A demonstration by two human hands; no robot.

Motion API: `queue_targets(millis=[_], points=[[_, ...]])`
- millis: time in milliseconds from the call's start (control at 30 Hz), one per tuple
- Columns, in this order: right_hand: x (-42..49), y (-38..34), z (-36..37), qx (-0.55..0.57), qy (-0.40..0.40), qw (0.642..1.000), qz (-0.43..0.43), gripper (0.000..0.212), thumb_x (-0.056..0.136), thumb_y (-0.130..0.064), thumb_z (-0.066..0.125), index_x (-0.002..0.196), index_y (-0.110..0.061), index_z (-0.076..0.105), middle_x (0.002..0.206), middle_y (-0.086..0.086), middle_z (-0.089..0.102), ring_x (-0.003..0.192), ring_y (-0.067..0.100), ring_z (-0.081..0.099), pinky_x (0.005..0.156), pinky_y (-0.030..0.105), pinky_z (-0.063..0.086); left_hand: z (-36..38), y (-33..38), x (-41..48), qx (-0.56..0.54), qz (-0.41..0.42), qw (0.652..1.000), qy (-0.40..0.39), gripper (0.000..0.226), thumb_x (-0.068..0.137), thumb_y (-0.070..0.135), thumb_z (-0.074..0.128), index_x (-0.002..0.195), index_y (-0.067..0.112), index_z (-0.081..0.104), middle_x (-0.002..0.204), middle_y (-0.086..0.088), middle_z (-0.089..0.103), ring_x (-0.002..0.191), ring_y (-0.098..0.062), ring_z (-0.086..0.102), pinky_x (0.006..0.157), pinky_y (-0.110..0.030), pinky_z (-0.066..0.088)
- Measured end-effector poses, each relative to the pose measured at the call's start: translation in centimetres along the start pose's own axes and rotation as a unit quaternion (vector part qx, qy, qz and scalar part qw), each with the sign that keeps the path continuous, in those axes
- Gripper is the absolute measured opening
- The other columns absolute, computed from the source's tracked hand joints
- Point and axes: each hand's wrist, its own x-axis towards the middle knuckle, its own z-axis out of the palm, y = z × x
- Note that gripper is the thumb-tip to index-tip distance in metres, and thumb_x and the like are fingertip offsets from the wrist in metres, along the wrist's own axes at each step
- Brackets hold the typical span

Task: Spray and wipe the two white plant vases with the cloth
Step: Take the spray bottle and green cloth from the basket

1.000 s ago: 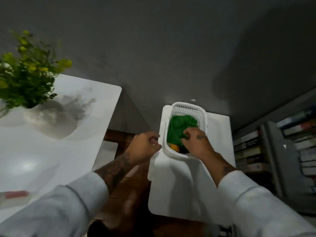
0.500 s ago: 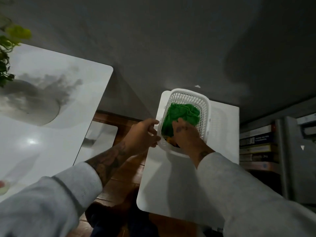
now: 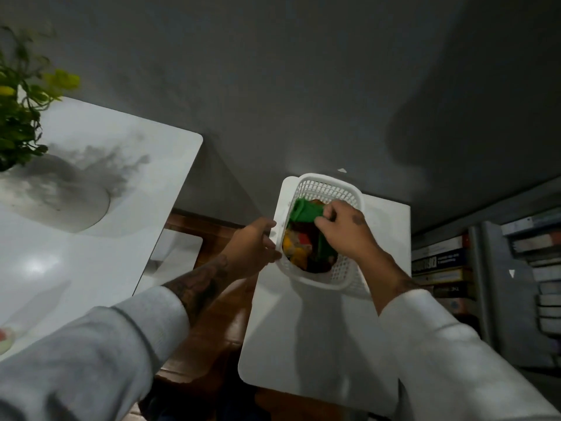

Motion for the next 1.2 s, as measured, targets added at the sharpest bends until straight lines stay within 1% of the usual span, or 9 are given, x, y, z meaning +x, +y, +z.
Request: queue_targets(millis=[100, 200, 333, 533, 600, 700, 867, 1000, 1200], points=[[-1.0, -2.3, -3.5, 0.188, 0.004, 0.982, 0.025, 0.016, 0.078, -0.029, 0.055, 0.071, -0.015, 0.048, 0.073, -0.001, 0.053, 0.073, 0.017, 0.051, 0.065, 0.031, 0.039, -1.1, 1.0, -0.7, 0.014, 0.006, 1.000, 0.022, 0.061, 0.076, 0.025, 0.078, 0.129, 0.017, 0.049, 0.104, 0.005, 0.064, 0.090, -0.011, 0.061, 0.071, -0.020, 0.050], [-2.5, -4.6, -6.0, 0.392, -0.021, 0.918, 0.053, 0.008, 0.074, -0.023, 0.053, 0.068, -0.020, 0.049, 0.074, 0.004, 0.047, 0.076, 0.020, 0.049, 0.068, 0.034, 0.038, -2.8, 2.2, -1.9, -0.018, 0.019, 0.998, 0.052, 0.056, 0.075, 0.031, 0.078, 0.124, 0.019, 0.054, 0.099, 0.008, 0.067, 0.090, -0.009, 0.063, 0.076, -0.020, 0.047], [-5.1, -7.1, -6.2, 0.585, -0.104, 0.803, 0.052, 0.030, 0.088, -0.018, 0.044, 0.067, -0.019, 0.067, 0.082, 0.005, 0.069, 0.081, 0.023, 0.068, 0.070, 0.034, 0.056, -5.3, 3.5, -4.7, -0.270, 0.022, 0.963, -0.017, 0.043, 0.075, 0.024, 0.079, 0.114, 0.015, 0.063, 0.088, 0.011, 0.074, 0.082, -0.004, 0.070, 0.066, -0.014, 0.052], [-8.7, -12.2, -1.0, 0.659, -0.189, 0.723, 0.089, 0.044, 0.090, -0.027, 0.040, 0.105, -0.005, 0.075, 0.116, 0.019, 0.069, 0.105, 0.032, 0.067, 0.094, 0.045, 0.051, -9.3, 1.4, -9.0, -0.427, -0.026, 0.904, -0.016, 0.059, 0.073, 0.042, 0.076, 0.121, 0.011, 0.060, 0.119, -0.009, 0.066, 0.112, -0.023, 0.060, 0.105, -0.052, 0.042], [-10.0, -14.0, 1.3, 0.660, -0.204, 0.716, 0.100, 0.045, 0.088, -0.029, 0.042, 0.107, -0.002, 0.073, 0.117, 0.020, 0.068, 0.107, 0.033, 0.066, 0.096, 0.044, 0.049, -10.3, 0.1, -10.7, -0.469, -0.043, 0.881, -0.047, 0.065, 0.075, 0.047, 0.073, 0.126, 0.010, 0.058, 0.113, -0.014, 0.066, 0.100, -0.025, 0.058, 0.104, -0.046, 0.044], [-12.3, -18.2, 4.7, 0.667, -0.236, 0.701, 0.089, 0.050, 0.087, -0.033, 0.049, 0.121, -0.001, 0.065, 0.125, 0.023, 0.063, 0.111, 0.035, 0.063, 0.095, 0.044, 0.051, -13.1, -2.4, -14.2, -0.551, -0.051, 0.830, -0.068, 0.060, 0.080, 0.046, 0.071, 0.124, 0.005, 0.060, 0.079, -0.007, 0.046, 0.065, -0.017, 0.033, 0.080, -0.030, 0.043], [-16.2, -26.1, 9.1, 0.666, -0.278, 0.692, 0.004, 0.051, 0.088, -0.036, 0.059, 0.129, -0.006, 0.060, 0.131, 0.021, 0.060, 0.117, 0.034, 0.059, 0.098, 0.048, 0.049, -19.6, -6.8, -20.7, -0.583, -0.022, 0.808, -0.077, 0.047, 0.086, 0.042, 0.065, 0.125, 0.015, 0.062, 0.125, -0.022, 0.061, 0.106, -0.030, 0.061, 0.101, -0.045, 0.047], [-18.8, -32.1, 13.2, 0.599, -0.281, 0.748, -0.052, 0.043, 0.082, -0.012, 0.068, 0.124, -0.007, 0.061, 0.126, 0.023, 0.062, 0.116, 0.041, 0.059, 0.098, 0.059, 0.047, -25.3, -10.8, -25.7, -0.595, 0.030, 0.802, -0.044, 0.045, 0.089, 0.027, 0.063, 0.129, 0.007, 0.058, 0.129, -0.014, 0.061, 0.120, -0.028, 0.058, 0.104, -0.045, 0.045], [-20.5, -39.0, 19.2, 0.523, -0.248, 0.814, -0.050, 0.034, 0.083, -0.002, 0.065, 0.117, -0.001, 0.061, 0.112, 0.019, 0.070, 0.103, 0.035, 0.068, 0.086, 0.046, 0.057, -33.0, -17.0, -31.7, -0.553, 0.055, 0.827, 0.091, 0.036, 0.089, 0.013, 0.063, 0.123, 0.005, 0.058, 0.120, -0.014, 0.066, 0.112, -0.029, 0.063, 0.097, -0.044, 0.050]])
